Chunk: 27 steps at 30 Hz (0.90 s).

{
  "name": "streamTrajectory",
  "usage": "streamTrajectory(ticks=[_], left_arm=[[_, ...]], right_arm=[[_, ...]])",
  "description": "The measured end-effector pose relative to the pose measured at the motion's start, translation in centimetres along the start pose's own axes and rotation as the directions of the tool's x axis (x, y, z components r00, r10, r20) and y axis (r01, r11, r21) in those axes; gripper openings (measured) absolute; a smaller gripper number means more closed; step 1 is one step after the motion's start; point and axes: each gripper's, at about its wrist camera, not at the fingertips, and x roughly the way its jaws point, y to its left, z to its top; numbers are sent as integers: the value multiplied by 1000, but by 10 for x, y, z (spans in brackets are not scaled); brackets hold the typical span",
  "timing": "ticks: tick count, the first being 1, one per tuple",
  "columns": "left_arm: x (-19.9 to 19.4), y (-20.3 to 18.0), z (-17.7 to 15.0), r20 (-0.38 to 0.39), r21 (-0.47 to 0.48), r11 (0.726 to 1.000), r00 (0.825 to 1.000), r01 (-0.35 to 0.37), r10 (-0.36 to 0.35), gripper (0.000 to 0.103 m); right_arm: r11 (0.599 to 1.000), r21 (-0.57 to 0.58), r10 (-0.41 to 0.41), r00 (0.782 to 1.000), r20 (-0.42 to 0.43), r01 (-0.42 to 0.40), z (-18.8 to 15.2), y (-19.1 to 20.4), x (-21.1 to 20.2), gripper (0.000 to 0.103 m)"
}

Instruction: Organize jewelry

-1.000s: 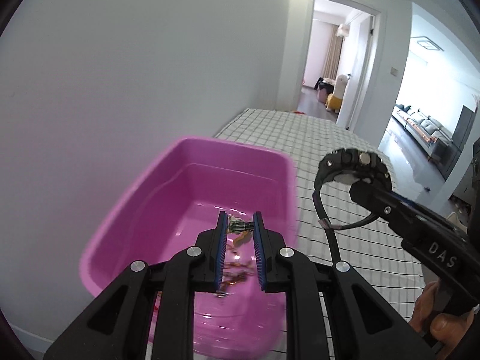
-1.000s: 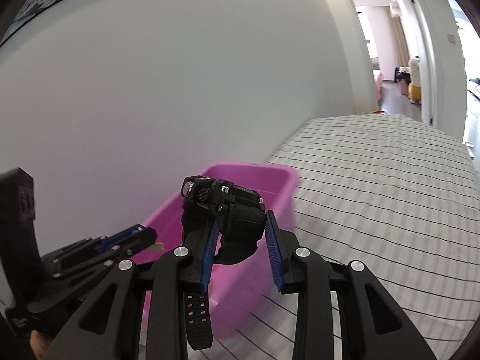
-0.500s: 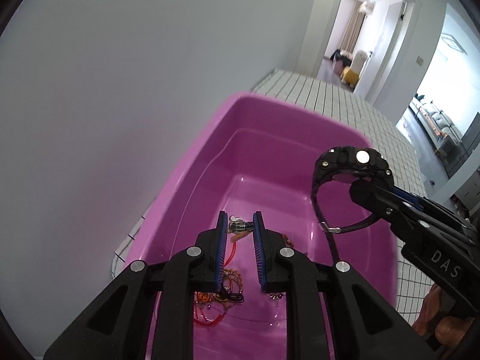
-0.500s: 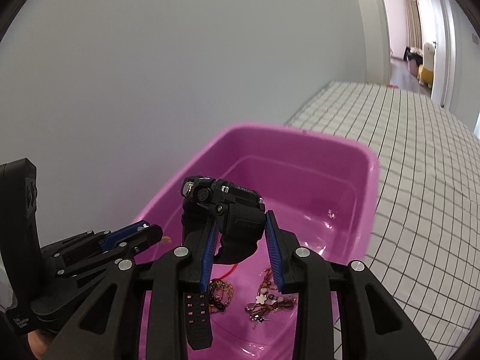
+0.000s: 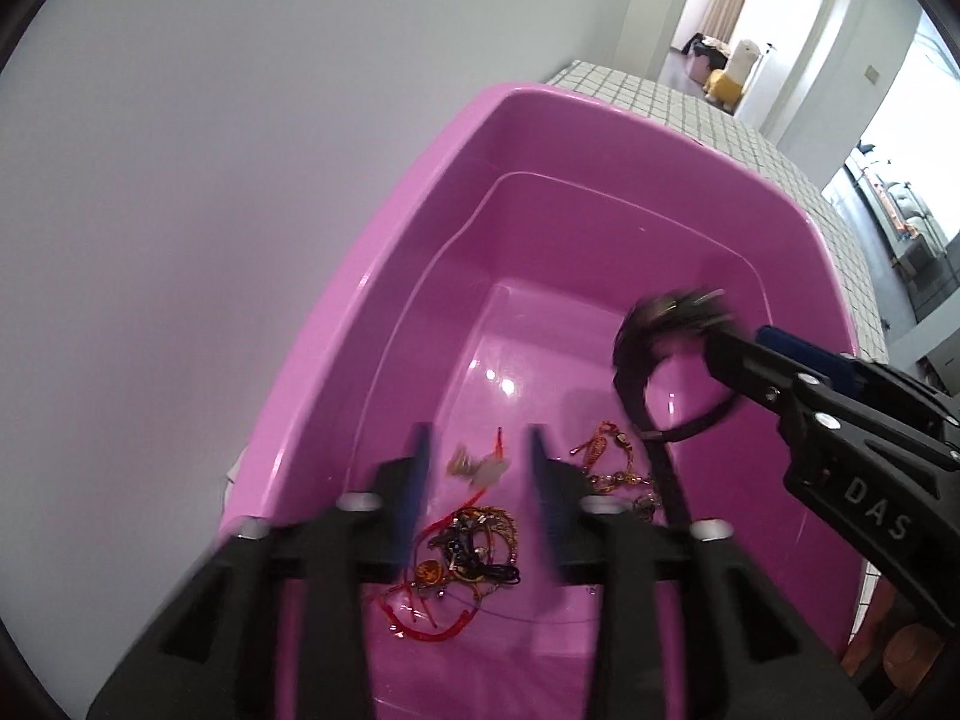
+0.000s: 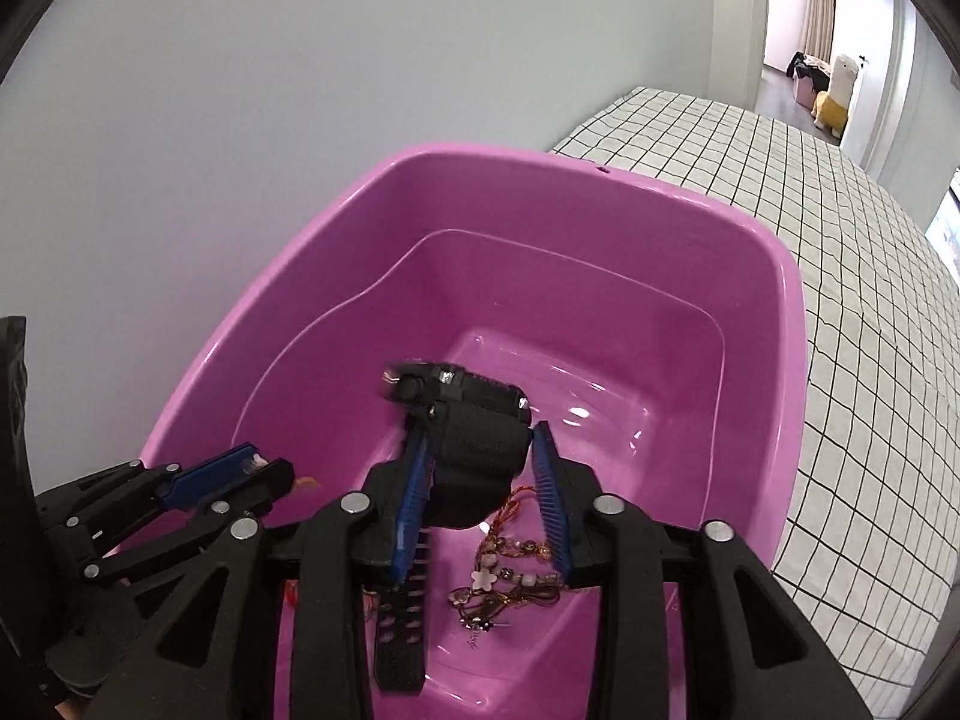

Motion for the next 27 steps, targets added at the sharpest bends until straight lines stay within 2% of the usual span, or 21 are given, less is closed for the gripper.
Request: streamTrajectory(ticks=[2, 3, 4, 9, 19, 27], left_arm=[[-3, 0, 0, 15, 0, 1000, 1000, -21, 21, 73], [-7, -1, 0, 23, -5, 1000, 1000, 2, -2, 76], [-8, -2, 0, 22, -8, 1000, 1000, -4, 4, 77], [-18, 0, -2, 24, -24, 1000, 1000, -9, 9, 95], [-39, 3, -20, 22, -38, 998, 999, -47, 48, 97], [-55, -2, -22, 39, -40, 995, 995, -88, 90, 97]], right_arm=[[1000, -11, -17, 1000, 17, 18, 2, -2, -4, 45], [1000, -8, -15, 1000, 19, 15, 3, -4, -6, 46], [1000, 0, -15, 1000, 22, 15, 1, -6, -9, 47], [999, 40, -12, 1000, 13, 11, -5, -13, -23, 58], [998, 65, -25, 999, -21, 26, -22, -19, -49, 69], [995, 83, -52, 996, -74, 58, -34, -22, -56, 69]])
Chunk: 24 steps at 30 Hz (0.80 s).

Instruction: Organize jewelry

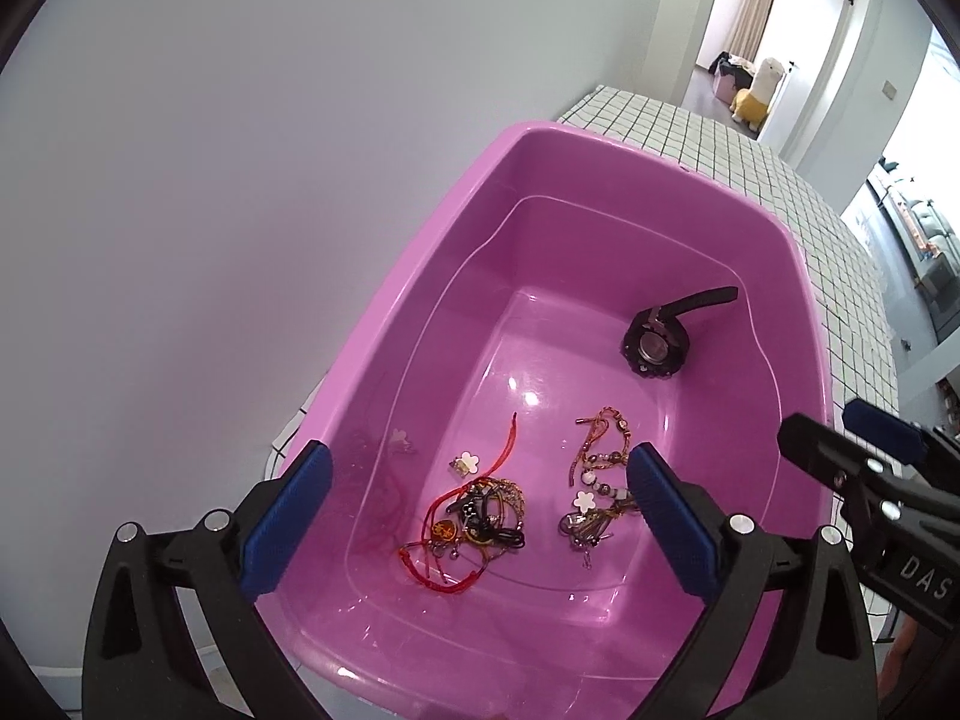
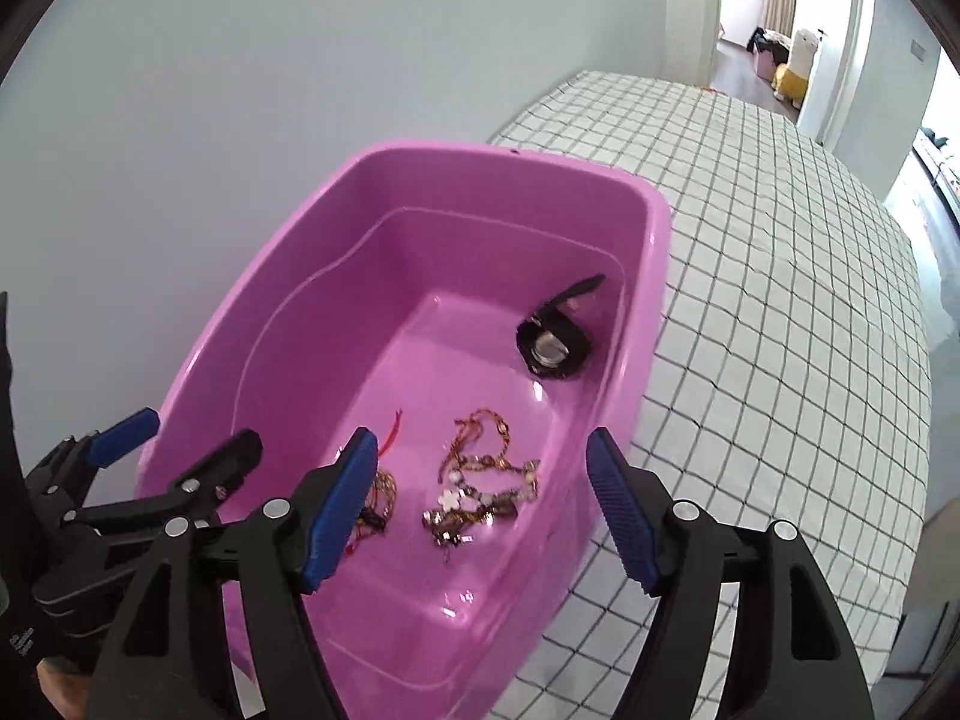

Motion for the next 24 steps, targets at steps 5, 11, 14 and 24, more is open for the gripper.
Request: streamTrajectory(ticks=[5, 11, 14, 24], left_arm=[[-9, -1, -3, 14, -3, 1000, 1000, -17, 17, 97], [-17, -4, -8, 11, 2, 999, 999, -44, 44, 97], [-20, -6, -11, 12, 8, 998, 998, -58, 58, 97], [-30, -3, -17, 13, -4, 997, 997, -74, 74, 97]], right_arm=[[999, -16, -41, 999, -11, 41, -5, 3, -6, 73], [998, -11, -59, 998, -35, 59, -10, 2, -9, 73], [998, -11, -65, 997, -44, 64, -13, 2, -11, 73], [997, -6, -74, 996, -52, 74, -17, 1, -16, 73]])
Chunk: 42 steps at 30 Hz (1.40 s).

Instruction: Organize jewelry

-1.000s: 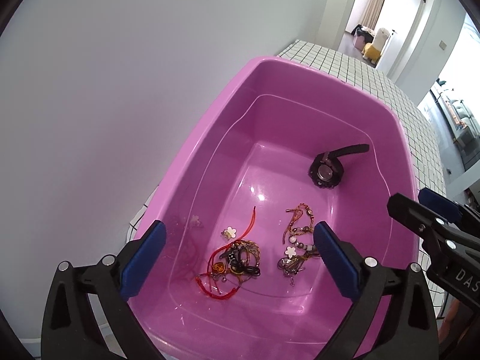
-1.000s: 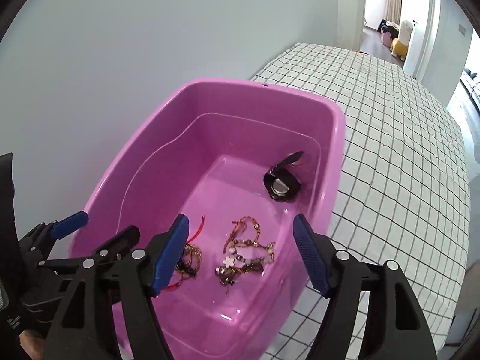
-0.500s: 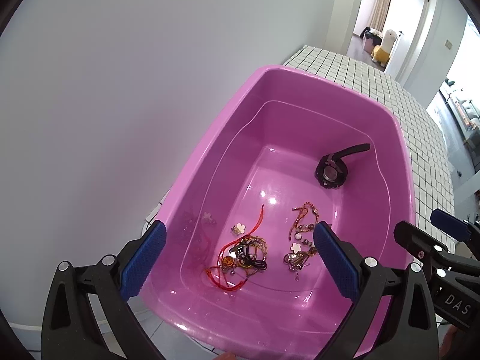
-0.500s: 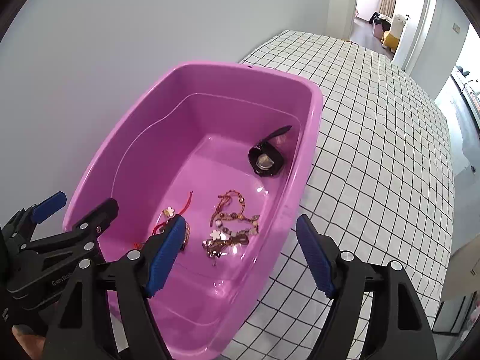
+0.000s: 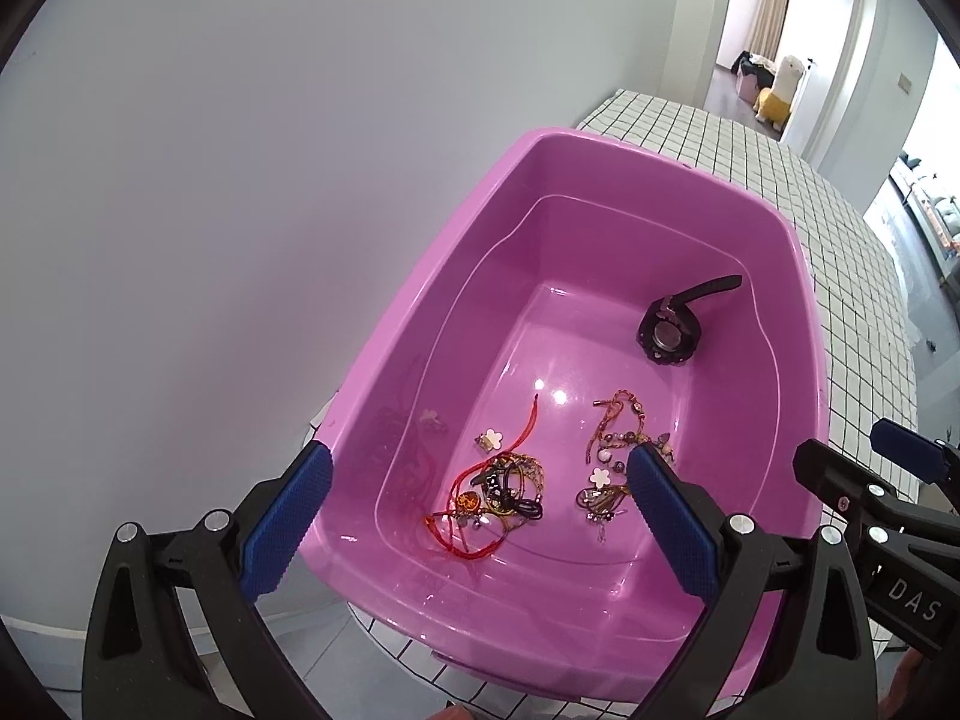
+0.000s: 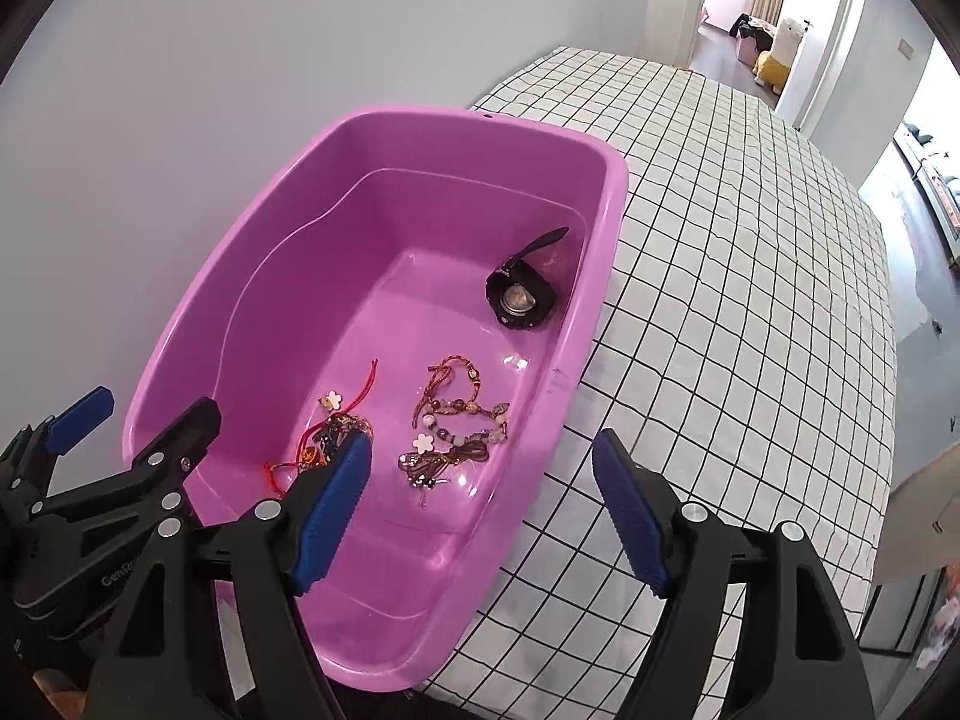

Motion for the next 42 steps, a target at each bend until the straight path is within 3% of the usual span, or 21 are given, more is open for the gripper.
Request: streamTrajectory(ticks=[42], left_arm=[[-9, 6, -3, 9, -14, 1000, 1000, 11, -11, 97]], right_arm=[[1000, -10, -13, 1000, -5, 12, -6, 3, -5, 73]])
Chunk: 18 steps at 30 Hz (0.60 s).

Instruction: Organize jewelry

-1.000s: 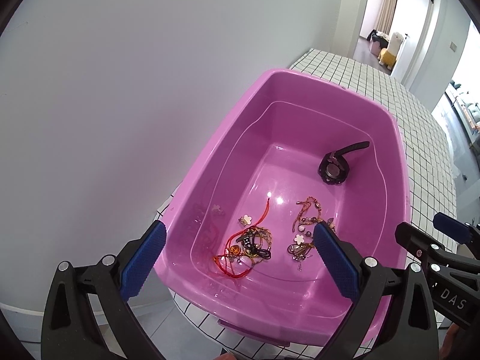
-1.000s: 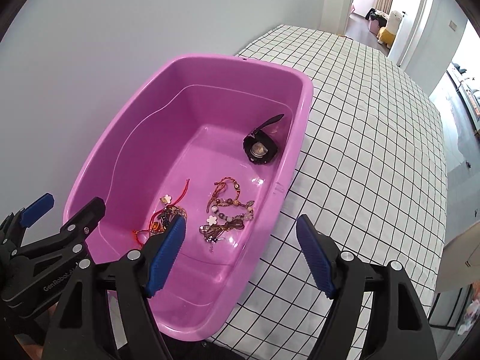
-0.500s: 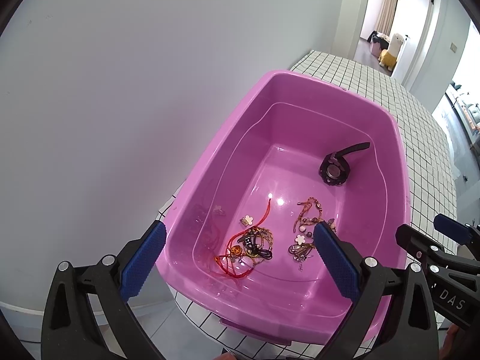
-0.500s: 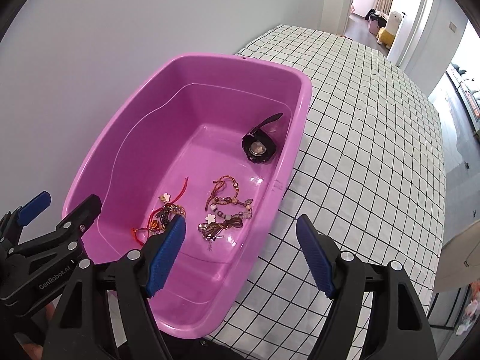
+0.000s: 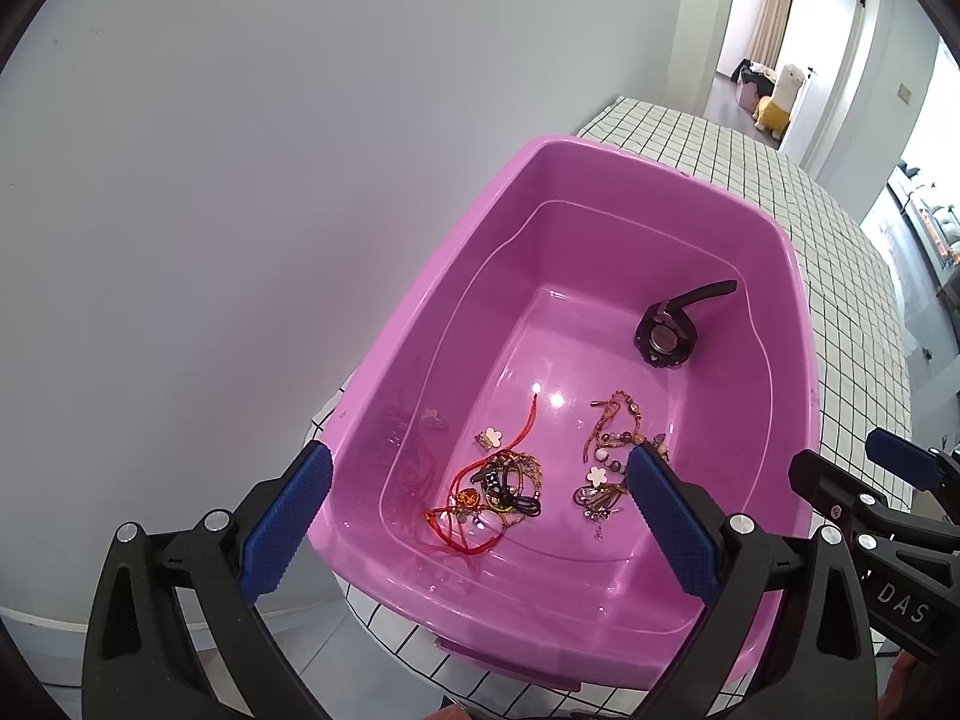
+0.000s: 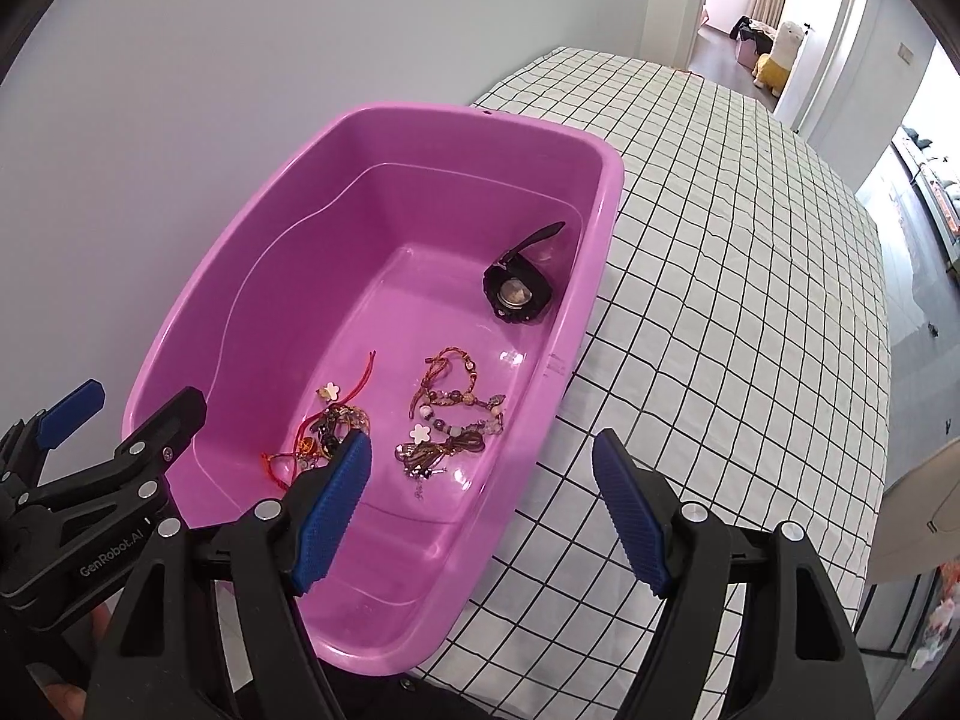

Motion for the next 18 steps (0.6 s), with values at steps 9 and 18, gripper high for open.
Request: streamTrajectory(ticks=[9, 18], left_arm=[[-1, -1, -1, 10, 10, 1000, 1000, -9, 9, 97], [1, 0, -1, 11, 7, 1000, 1000, 8, -8, 97]], right_arm=[[1000, 1, -1, 1000, -1, 1, -1, 0, 0, 73], [1000, 0, -1, 1000, -1, 1, -1, 0, 0, 73]])
